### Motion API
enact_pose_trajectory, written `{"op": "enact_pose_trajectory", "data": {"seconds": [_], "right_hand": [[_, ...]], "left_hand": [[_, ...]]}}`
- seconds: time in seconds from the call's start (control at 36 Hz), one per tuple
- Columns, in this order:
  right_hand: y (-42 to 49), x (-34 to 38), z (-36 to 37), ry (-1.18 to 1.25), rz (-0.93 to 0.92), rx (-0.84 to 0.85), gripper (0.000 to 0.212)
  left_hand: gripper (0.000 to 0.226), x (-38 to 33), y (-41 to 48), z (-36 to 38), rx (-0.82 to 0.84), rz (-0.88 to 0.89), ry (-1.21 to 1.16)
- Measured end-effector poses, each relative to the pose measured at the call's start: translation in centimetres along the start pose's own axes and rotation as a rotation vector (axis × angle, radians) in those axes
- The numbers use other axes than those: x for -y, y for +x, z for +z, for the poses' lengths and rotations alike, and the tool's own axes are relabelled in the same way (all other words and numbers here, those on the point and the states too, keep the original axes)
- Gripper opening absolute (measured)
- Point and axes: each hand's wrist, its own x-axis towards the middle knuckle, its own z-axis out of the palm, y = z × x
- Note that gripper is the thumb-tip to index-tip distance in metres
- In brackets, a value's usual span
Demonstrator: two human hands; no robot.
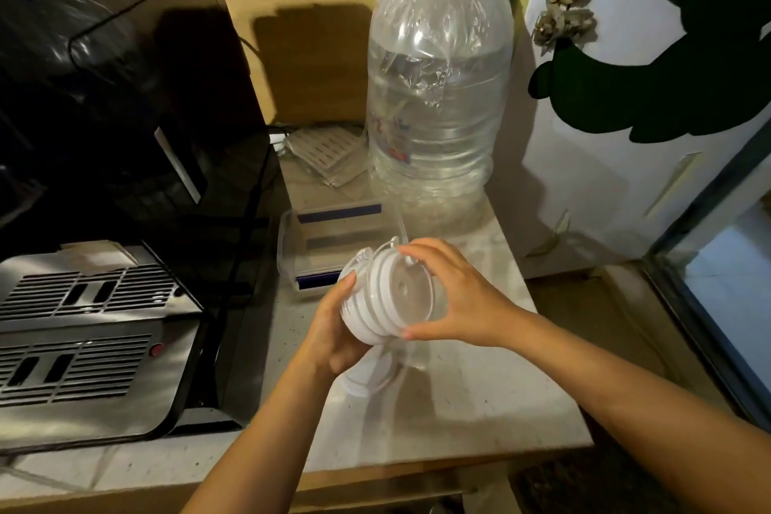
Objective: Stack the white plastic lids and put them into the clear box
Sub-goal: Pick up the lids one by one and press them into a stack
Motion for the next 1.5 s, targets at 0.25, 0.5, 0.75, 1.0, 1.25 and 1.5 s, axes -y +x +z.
{"op": "enact_pose_trajectory", "data": {"seconds": [0.25, 0.5, 0.75, 1.0, 1.25, 1.5], "right_hand": [[1.3, -0.3, 0.2, -0.051, -0.093, 0.103, 0.088], [2.3, -0.4, 0.8, -0.032, -0.142, 0.111, 0.088], [3.4, -0.6, 2.3, -0.024, -0.143, 0.165, 0.089], [4.5, -1.4, 4.2, 0.032, -0.082, 0.236, 0.1], [4.2, -4.1, 7.8, -0.206, 0.116, 0.43, 0.102], [3.4, -4.7, 12.1, -0.359, 0.151, 0.415, 0.095]], "left_hand": [[0.057, -0.6, 0.6, 0.5, 0.008, 0.033, -0.005], [0.052, -0.9, 0.7, 0.4, -0.016, 0.028, -0.03], [0.05, -0.9, 0.0, -0.6, -0.111, 0.013, -0.007], [0.05, -0.7, -1.7, -2.2, -0.274, 0.09, -0.002], [0.027, -0.3, -4.1, -4.8, -0.516, 0.137, -0.028], [0.022, 0.3, -5.1, -5.3, -0.622, 0.132, -0.079]]}}
